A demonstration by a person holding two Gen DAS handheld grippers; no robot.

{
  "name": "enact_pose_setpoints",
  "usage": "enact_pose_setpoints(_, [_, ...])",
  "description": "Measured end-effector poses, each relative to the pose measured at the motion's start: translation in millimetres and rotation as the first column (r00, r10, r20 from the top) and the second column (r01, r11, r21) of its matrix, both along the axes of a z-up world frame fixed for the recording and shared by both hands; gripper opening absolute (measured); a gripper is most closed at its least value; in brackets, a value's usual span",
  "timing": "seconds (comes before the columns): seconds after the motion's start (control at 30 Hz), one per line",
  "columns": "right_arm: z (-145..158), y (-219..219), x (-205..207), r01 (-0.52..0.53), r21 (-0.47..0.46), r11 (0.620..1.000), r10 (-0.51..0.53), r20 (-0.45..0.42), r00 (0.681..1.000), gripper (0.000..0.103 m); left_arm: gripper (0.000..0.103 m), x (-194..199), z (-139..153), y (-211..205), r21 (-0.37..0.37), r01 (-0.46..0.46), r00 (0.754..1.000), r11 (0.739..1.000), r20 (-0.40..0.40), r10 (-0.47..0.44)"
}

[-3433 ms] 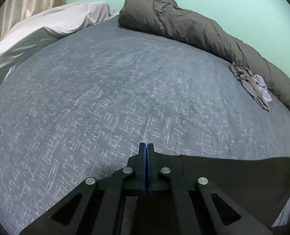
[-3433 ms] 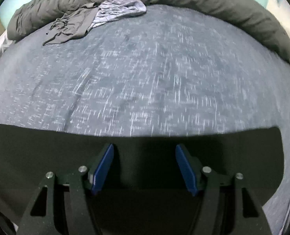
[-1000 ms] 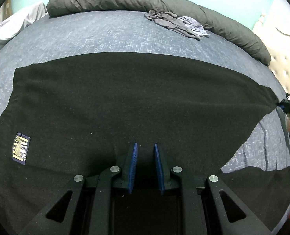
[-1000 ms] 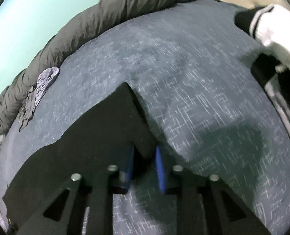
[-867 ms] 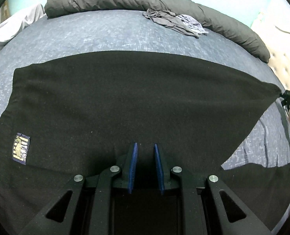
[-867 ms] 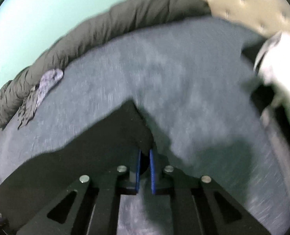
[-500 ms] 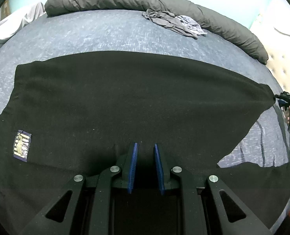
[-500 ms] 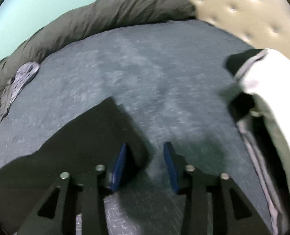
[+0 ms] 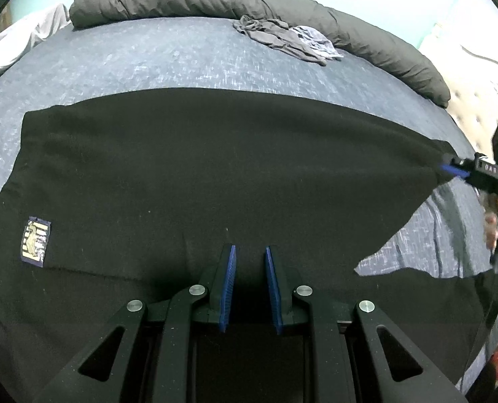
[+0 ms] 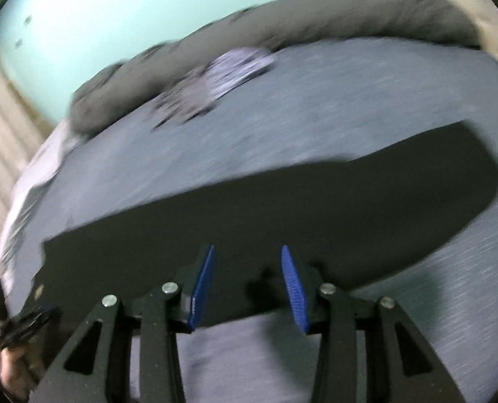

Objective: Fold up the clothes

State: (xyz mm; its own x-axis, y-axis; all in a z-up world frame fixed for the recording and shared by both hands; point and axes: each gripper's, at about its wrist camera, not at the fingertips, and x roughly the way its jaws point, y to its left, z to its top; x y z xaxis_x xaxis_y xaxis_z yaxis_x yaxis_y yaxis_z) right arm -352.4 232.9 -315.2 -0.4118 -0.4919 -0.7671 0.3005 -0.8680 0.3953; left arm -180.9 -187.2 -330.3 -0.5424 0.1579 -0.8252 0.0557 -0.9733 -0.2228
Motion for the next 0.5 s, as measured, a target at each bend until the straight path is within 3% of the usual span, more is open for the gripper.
enact_pose_setpoints(0.07, [-9,-33,17,-0.068,-0.017,0.998,0.069,0.054,0.996,0.044,0.02,2,2,-1,0.002,0.004,1.0,1.0,-0.003,-0.004])
enact_pose_setpoints(0.13, [-17,-54,29,-0.097,-0.023,0.995,0.099,0.106,0.989,0.052,0.02,4,4,-2,0.004,0.007,1.0,1.0,-0.008,-0.007])
enact_pose_setpoints(0.33, [-39,-64,47,0.042,-0.106,0.994,-0.021,0.194,0.981,0.053,0.02,11,7,-8,0.007,0.008,1.0,1.0,-0.016,-0.008])
enact_pose_setpoints(0.37, [-40,-62,48,0.063,-0.11,0.992,-0.041,0.196,0.98,0.05,0.02,12,7,-9,0.011,0.006,1.0,1.0,-0.016,-0.006])
enact_pose_setpoints(0.4, [-41,-61,49,0.079,-0.1,0.992,-0.058,0.195,0.979,0.037,0.02,13,7,-10,0.015,0.004,1.0,1.0,-0.016,-0.004])
enact_pose_setpoints(0.43, [-41,-61,50,0.093,-0.089,0.992,-0.075,0.195,0.978,0.016,0.02,13,7,-11,0.017,0.003,1.0,1.0,-0.016,-0.003])
enact_pose_setpoints(0.5, [-42,-57,53,0.099,-0.096,0.99,-0.079,0.194,0.978,0.002,0.02,14,7,-11,0.02,0.002,1.0,1.0,-0.014,-0.002])
